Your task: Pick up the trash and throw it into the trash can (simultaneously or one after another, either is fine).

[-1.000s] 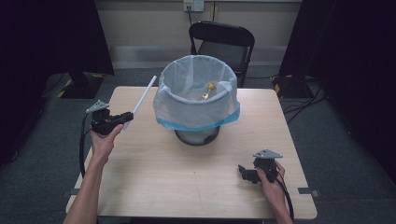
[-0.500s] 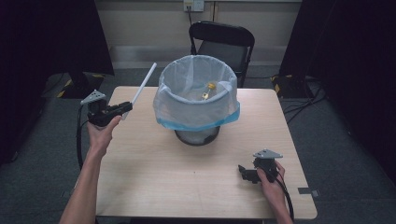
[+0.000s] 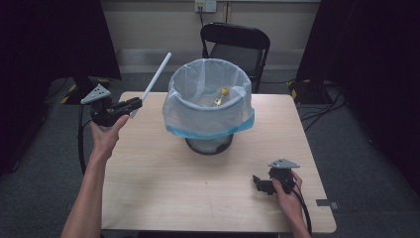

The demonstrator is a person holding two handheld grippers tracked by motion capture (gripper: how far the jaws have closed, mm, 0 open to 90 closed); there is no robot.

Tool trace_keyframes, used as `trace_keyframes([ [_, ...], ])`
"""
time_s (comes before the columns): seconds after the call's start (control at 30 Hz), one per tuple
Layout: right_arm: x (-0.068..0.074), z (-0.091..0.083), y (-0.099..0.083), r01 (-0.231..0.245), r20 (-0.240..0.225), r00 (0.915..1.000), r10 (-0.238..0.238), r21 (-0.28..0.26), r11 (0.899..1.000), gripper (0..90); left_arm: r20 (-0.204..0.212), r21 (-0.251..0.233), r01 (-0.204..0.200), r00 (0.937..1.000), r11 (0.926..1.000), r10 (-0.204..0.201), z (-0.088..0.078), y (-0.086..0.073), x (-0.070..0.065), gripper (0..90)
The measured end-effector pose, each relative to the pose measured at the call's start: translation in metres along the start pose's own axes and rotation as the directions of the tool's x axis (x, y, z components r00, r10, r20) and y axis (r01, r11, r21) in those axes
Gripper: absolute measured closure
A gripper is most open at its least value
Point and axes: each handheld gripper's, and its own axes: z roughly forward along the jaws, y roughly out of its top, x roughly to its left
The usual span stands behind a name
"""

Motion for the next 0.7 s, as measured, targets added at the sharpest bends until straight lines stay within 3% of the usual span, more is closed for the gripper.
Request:
trace_keyframes([
  [0.17,0.000,0.000,0.000,0.000,0.000,1.0000,0.000,0.000,1.000,12.7,0.031,-0.023,0.004,0.9995,0.9997,-0.003,0.002,0.007,-0.006,80.5],
  [0.47,0.000,0.000,0.000,0.000,0.000,1.0000,0.000,0.000,1.000,12.7,0.071,-0.057,-0.030,0.9969,0.9979,0.034,0.003,0.027,-0.020,80.6],
  [0.6,0.000,0.000,0.000,0.000,0.000,1.0000,0.000,0.000,1.000,12.7,0.096,-0.074,-0.027,0.9948,0.9969,0.034,0.004,0.035,-0.023,80.5],
  [0.7,0.000,0.000,0.000,0.000,0.000,1.0000,0.000,0.000,1.000,12.7,0.098,-0.088,-0.001,0.9952,0.9962,0.010,0.005,0.039,-0.026,80.6],
])
